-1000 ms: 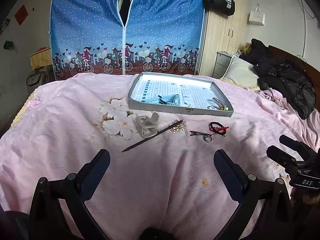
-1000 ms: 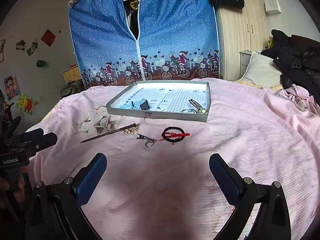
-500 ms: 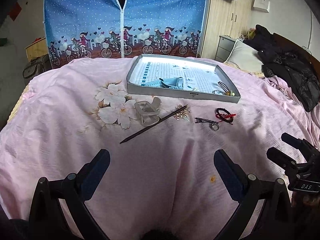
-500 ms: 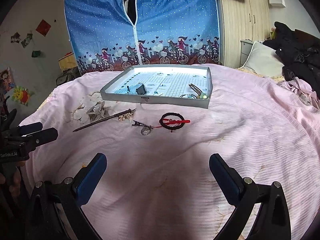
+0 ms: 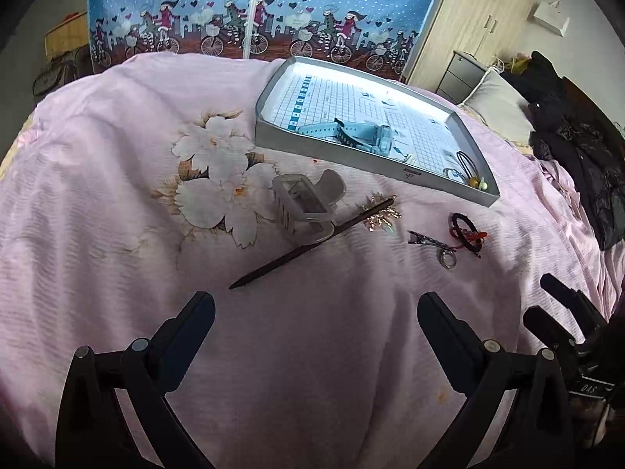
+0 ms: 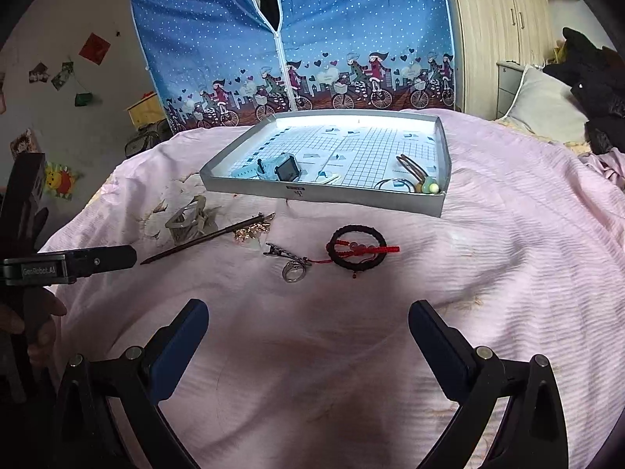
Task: Organize jewelry
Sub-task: 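Move the right tool toward the silver keyring while the left tool approaches the grey watch frame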
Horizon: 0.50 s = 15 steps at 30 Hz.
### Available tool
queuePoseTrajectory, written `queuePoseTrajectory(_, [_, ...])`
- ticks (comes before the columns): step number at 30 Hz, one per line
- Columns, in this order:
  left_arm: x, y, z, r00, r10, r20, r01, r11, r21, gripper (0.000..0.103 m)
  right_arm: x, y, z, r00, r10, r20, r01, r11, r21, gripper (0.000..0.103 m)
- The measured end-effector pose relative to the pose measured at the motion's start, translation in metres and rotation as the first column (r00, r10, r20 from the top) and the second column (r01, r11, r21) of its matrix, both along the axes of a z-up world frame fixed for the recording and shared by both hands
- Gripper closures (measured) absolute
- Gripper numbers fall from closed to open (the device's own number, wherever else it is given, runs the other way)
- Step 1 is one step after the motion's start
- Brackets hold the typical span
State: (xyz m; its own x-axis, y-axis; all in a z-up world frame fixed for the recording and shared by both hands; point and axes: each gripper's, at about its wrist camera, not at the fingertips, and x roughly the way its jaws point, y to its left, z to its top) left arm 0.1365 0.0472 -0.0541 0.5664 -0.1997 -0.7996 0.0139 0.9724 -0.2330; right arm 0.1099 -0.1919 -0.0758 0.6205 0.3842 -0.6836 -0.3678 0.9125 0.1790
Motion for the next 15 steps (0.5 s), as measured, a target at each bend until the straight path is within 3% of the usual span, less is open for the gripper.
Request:
queuePoseTrajectory(2, [0.011,0.009,-0.002,1.0,0.017,-0.018,-0.017,0.999,-0.03,0.001,0.008,0.003,-0.004,1.0,0.015,-0.007,-0.015,1.0,-0.006,0.001])
queuePoseTrajectory(4, [0.019,0.014,-0.002,0.999,0.027,-0.019,-0.028,0.999,-0.038,0.002,0.015,0.008,-0.008,0.999,0.044,-0.008,-0.044,0.999,-0.018,0.013])
queuePoseTrajectory(10, [0.041,0.016,0.0,1.0,-0.003,0.026,0.004,1.0,-0.016,0.002,0.036,0.025,-0.02,0.992,0.119,-0.044,-0.12,0.993,-0.021,0.036])
queuePoseTrajectory(15, [0.059,0.007,-0.007,0.998,-0.05,0.046,0.049,0.999,0.021,0.004,0.053,0.03,-0.034,0.986,0.128,-0.105,-0.129,0.992,0.004,0.049])
